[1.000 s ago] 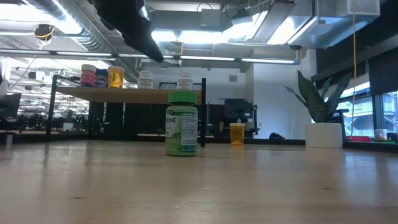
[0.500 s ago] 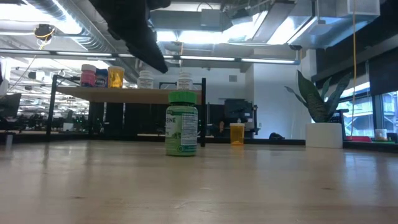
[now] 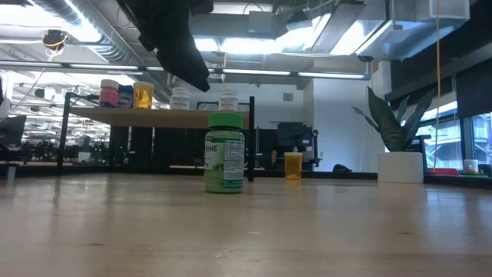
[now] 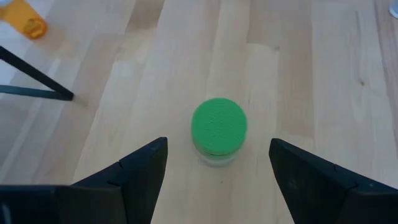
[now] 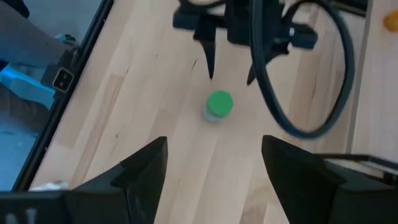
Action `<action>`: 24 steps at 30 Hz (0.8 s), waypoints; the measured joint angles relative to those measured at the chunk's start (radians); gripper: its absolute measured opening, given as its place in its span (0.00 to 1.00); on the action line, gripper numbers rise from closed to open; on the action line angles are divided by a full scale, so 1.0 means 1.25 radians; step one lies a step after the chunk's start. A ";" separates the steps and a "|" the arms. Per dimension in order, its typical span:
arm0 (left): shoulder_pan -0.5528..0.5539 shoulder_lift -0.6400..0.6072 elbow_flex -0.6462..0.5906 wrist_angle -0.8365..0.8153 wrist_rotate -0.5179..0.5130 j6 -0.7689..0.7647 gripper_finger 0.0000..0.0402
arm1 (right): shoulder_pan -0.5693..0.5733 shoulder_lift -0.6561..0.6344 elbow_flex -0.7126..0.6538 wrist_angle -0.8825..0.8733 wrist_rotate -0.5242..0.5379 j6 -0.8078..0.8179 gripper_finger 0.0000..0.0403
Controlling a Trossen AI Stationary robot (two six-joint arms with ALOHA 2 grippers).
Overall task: Pick and place medicine bottles onto shelf by color
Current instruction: Put the green pill bottle on the shelf
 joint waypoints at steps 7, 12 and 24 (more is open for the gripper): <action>0.003 0.039 -0.001 0.001 -0.003 -0.018 0.69 | 0.000 0.000 0.000 0.053 0.000 0.000 0.65; 0.006 0.100 -0.001 0.050 -0.005 -0.018 0.69 | 0.000 0.000 0.000 0.091 0.000 0.000 0.65; -0.007 0.065 0.000 0.071 -0.005 -0.023 0.69 | 0.000 0.000 0.000 0.145 0.000 0.000 0.65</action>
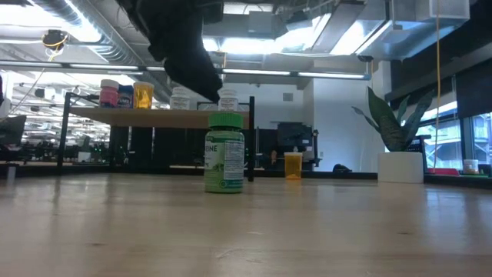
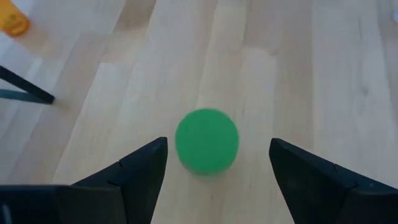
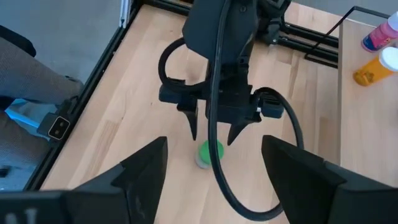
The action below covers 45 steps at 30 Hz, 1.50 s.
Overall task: Pick and place medicine bottles onto shelf by color
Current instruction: Put the green pill bottle on the shelf
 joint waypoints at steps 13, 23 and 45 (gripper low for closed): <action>-0.001 -0.001 0.000 -0.018 -0.002 -0.013 0.69 | 0.000 0.000 0.000 0.008 0.000 0.000 0.65; 0.013 0.012 0.000 -0.014 -0.007 -0.010 0.69 | 0.000 0.000 0.000 0.008 0.000 0.000 0.65; 0.024 0.047 0.000 -0.007 -0.002 -0.017 0.69 | 0.000 0.000 0.000 0.013 0.000 0.000 0.65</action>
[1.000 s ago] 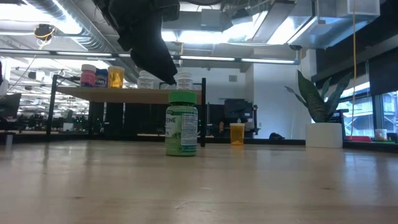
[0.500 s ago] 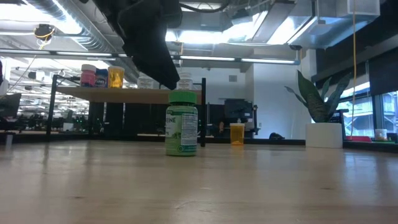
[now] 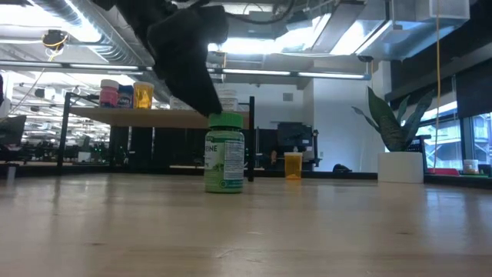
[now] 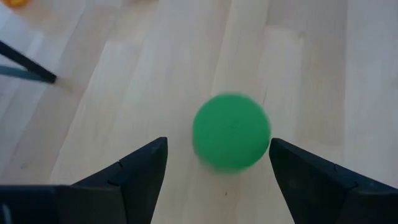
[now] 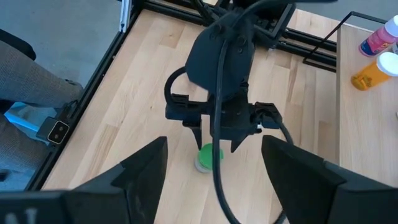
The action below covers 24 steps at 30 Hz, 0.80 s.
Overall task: Pick and place medicine bottles onto shelf by color
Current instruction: Put the green pill bottle on the shelf
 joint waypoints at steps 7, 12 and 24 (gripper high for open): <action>0.000 0.009 0.000 0.007 0.000 0.004 0.69 | 0.000 0.000 0.000 0.007 0.000 0.000 0.65; 0.000 0.009 0.000 0.002 -0.010 0.006 0.69 | 0.000 0.000 0.000 0.007 0.000 0.000 0.65; 0.000 0.009 0.000 -0.006 -0.016 0.006 0.69 | 0.000 0.000 0.000 0.007 0.000 0.000 0.65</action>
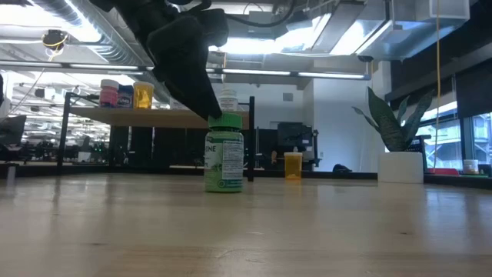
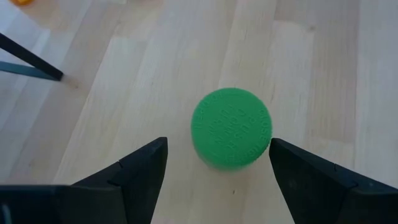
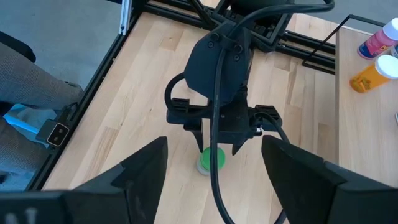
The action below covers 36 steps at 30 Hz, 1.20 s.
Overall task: Pick and place medicine bottles onto shelf by color
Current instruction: Put the green pill bottle on the shelf
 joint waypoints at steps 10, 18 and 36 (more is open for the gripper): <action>0.007 0.005 0.000 0.009 0.021 0.016 0.69 | 0.000 0.000 0.000 0.000 0.000 0.000 0.65; 0.016 0.047 -0.002 0.045 0.036 0.023 0.69 | 0.000 0.000 0.000 0.005 0.000 0.000 0.65; 0.024 0.050 0.001 0.075 0.035 0.016 0.69 | 0.000 0.000 0.000 0.026 0.000 0.000 0.65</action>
